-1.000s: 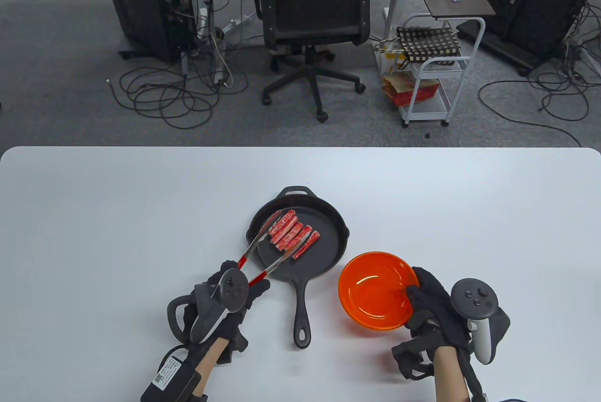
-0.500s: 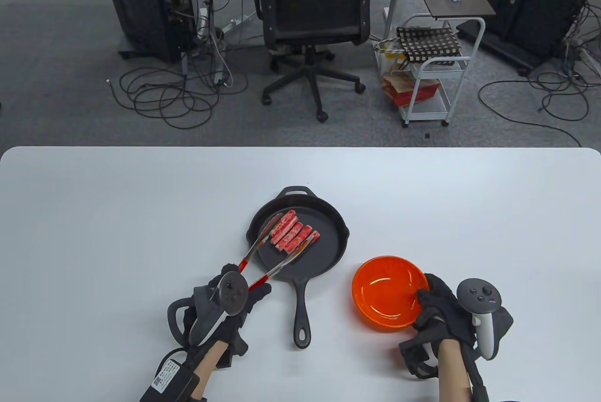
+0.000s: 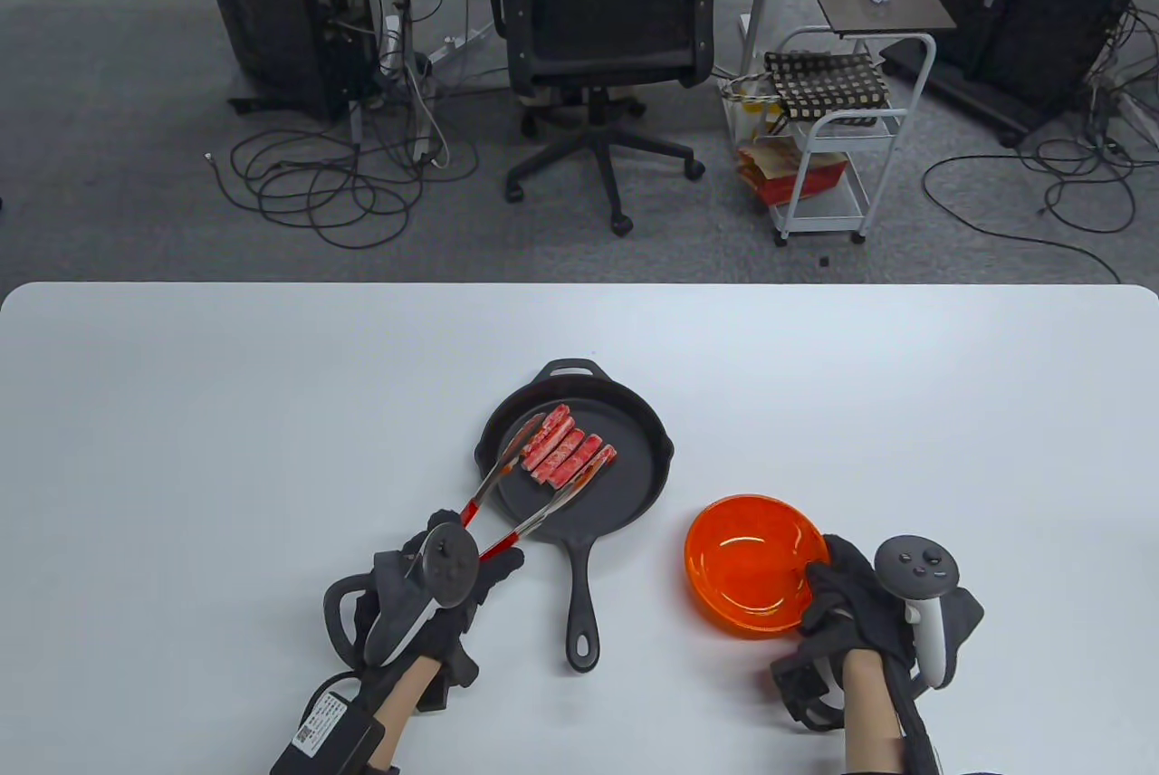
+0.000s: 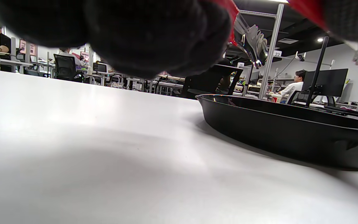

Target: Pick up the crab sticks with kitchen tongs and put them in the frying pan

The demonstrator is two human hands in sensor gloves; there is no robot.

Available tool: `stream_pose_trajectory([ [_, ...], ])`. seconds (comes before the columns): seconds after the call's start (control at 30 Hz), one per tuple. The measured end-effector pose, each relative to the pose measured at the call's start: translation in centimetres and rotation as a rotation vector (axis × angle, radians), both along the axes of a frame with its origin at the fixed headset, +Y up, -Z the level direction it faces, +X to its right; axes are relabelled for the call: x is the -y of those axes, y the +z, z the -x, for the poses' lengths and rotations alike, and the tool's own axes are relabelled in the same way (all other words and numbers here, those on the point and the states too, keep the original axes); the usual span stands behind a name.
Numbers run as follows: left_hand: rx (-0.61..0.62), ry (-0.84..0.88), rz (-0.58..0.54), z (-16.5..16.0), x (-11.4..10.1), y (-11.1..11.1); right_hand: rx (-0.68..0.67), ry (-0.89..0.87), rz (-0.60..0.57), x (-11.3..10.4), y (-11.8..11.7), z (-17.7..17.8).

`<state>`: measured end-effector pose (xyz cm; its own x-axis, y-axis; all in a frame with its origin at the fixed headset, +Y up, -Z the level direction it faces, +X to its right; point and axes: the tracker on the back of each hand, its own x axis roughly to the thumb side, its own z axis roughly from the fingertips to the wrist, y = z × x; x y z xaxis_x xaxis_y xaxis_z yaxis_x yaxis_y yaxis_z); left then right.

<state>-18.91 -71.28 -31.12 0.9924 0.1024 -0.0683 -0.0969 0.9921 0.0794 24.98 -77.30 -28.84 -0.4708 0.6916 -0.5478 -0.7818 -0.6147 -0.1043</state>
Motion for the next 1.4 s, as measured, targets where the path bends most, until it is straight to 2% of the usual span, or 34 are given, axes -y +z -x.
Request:
stream_pose_trajectory([
  [0.13,-0.001,0.005,-0.001,0.1,0.0,0.0,0.010,0.055,-0.009,-0.2,0.1,0.0],
  [0.17,-0.001,0.007,-0.001,0.1,0.0,0.0,0.014,0.104,-0.013,-0.4,0.1,0.2],
  [0.27,0.002,0.013,0.001,0.1,0.1,0.0,-0.024,0.412,-0.042,-1.1,0.1,0.9],
  [0.37,0.005,0.013,0.005,0.0,0.2,0.0,-0.068,0.602,-0.066,-1.8,0.0,2.0],
  [0.47,0.007,0.013,0.006,0.0,0.2,0.0,-0.128,0.705,-0.072,-2.3,0.0,2.9],
  [0.6,0.006,0.014,0.005,0.1,0.2,-0.1,-0.179,0.818,-0.168,-3.7,0.5,4.1],
  [0.7,0.006,0.014,0.005,0.1,0.2,-0.1,-0.245,0.832,-0.251,-4.6,1.0,5.1],
  [0.77,0.007,0.010,0.008,0.0,0.2,0.0,-0.351,0.821,-0.315,-5.1,1.3,6.0],
  [0.9,0.011,0.009,0.014,0.0,0.2,0.0,-0.467,0.894,-0.429,-5.8,1.8,7.9],
  [1.17,0.004,0.022,0.009,0.2,-0.1,0.1,-0.592,0.883,-0.403,-5.3,1.7,9.7],
  [1.4,-0.034,0.066,0.001,1.7,-2.2,0.9,-0.629,0.856,-0.371,-5.0,1.3,10.0],
])
